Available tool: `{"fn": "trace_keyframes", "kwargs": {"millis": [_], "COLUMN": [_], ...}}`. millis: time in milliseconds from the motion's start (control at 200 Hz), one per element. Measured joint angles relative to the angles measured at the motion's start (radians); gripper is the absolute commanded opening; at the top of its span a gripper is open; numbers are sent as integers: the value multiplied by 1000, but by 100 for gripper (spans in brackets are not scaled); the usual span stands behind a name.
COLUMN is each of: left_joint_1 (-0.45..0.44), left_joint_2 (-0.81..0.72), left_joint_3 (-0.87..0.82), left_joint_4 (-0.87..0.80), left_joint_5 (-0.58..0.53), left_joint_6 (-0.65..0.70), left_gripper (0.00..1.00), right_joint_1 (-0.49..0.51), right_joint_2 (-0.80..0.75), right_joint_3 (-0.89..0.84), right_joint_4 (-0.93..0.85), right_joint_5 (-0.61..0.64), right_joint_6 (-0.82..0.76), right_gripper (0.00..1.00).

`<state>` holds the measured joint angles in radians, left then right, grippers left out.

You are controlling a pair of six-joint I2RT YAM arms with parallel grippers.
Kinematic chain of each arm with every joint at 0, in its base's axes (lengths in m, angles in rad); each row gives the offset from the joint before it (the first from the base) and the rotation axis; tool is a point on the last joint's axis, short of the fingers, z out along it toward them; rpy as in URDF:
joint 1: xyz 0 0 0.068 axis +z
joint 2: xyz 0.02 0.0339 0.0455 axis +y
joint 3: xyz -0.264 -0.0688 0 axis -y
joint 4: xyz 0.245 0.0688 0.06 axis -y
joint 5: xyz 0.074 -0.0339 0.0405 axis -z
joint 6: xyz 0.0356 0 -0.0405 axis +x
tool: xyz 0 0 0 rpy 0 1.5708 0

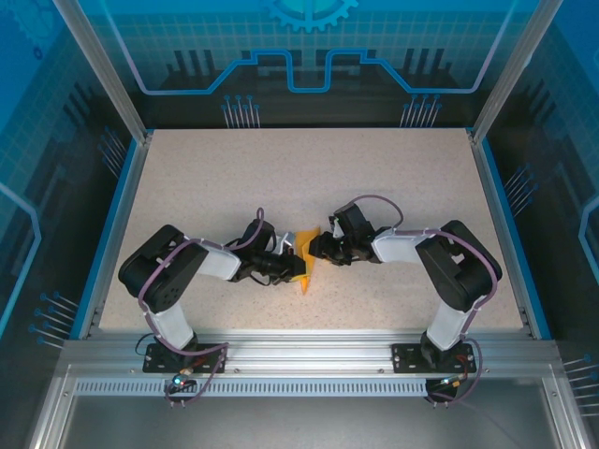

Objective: Fold a paper plane with a square sheet of paper (fold left side to right side)
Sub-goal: Fold the wing for the fifth time at the center of the table.

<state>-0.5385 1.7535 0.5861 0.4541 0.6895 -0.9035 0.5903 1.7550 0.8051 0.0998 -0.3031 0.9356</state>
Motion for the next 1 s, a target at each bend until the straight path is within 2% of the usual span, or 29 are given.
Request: {"fn": "trace_keyframes", "kwargs": {"millis": [220,385,630,1000], "left_joint_1": [0,0,0,45], "left_joint_2": [0,-8,-62,-164], "left_joint_3": [0,0,0,0], "left_joint_4": [0,-7,-43,-154], "left_joint_5": [0,0,0,-4], "left_joint_6": [-8,-7,11,51], "left_gripper": [18,27,38,48], "right_joint_1": [0,-1,-1,-2], "right_joint_2": [4,8,11,12], "right_joint_3": [7,16,21,22], "right_joint_4": [-11,-24,-32,-32], "right_joint_5": [0,-1,-2,-4], "right_joint_6": [8,8,9,11], "right_gripper": [42,42,42,42]}}
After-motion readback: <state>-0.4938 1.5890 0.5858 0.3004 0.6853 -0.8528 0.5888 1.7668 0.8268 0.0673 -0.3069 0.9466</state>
